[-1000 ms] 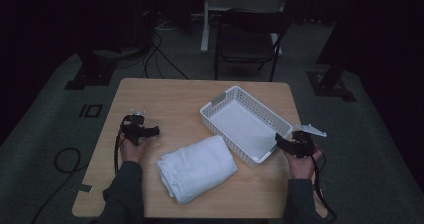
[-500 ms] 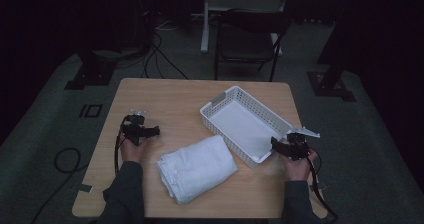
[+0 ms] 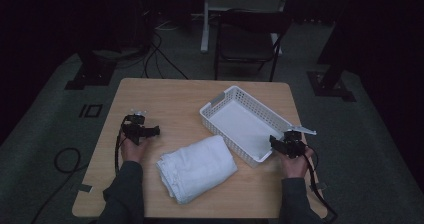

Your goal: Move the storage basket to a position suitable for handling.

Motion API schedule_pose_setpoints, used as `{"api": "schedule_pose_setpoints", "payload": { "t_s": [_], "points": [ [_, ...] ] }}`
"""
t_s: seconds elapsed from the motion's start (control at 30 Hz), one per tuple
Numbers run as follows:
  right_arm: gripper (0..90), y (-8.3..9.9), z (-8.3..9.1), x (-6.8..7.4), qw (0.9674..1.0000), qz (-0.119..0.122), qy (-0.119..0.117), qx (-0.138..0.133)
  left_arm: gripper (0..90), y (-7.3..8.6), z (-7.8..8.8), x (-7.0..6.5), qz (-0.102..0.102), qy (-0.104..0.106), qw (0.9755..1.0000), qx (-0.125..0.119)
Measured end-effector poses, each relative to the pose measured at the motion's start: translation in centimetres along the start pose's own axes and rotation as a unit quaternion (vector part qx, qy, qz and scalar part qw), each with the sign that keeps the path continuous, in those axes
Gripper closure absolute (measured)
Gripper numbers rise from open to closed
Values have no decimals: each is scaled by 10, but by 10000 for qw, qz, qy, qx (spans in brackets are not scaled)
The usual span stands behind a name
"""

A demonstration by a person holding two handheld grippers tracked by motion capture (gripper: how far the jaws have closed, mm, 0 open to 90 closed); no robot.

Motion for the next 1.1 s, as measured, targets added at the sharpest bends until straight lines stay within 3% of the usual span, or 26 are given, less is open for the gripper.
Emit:
{"api": "schedule_pose_setpoints", "payload": {
  "t_s": [0.3, 0.4, 0.47, 0.6, 0.67, 0.73, 0.87, 1.1],
  "points": [
    [500, -8, -14, -1, 10000, 65, 58, 7, 26, -1, -2, 0, -74, 111, 9999, -85],
    [519, -12, -22, -2, 10000, 57, 33, 19, 97, -2, 1, 1, -116, 164, 9997, -126],
    [533, -15, -27, -2, 10000, 38, 15, 34, 191, -3, 2, 2, -103, 157, 9997, -135],
    [552, -21, -37, -1, 9999, 86, -25, 73, 316, -5, 4, 1, 11, 92, 9999, -126],
    [557, -24, -42, -1, 9998, 149, -61, 96, 414, -6, 5, 1, 155, 324, 9992, -171],
    [564, -27, -46, 0, 9998, 170, -80, 116, 446, -6, 6, 0, 111, 387, 9990, -170],
    [575, -31, -54, 2, 9997, 143, -152, 137, 448, -9, 9, -6, 64, 564, 9980, -271],
    [595, -41, -72, 11, 9991, 248, -271, 198, 448, -25, 25, -23, 33, 994, 9926, -693]
  ]
}}
Point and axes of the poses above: each handheld gripper's, and its own axes: z roughly backward along the jaws, y roughly out of its underside, x roughly to its left, the point moved 3 cm from there along -z, roughly forward along the jaws, and after that the axes turned 12 degrees about -x, right-handed, at the moved point
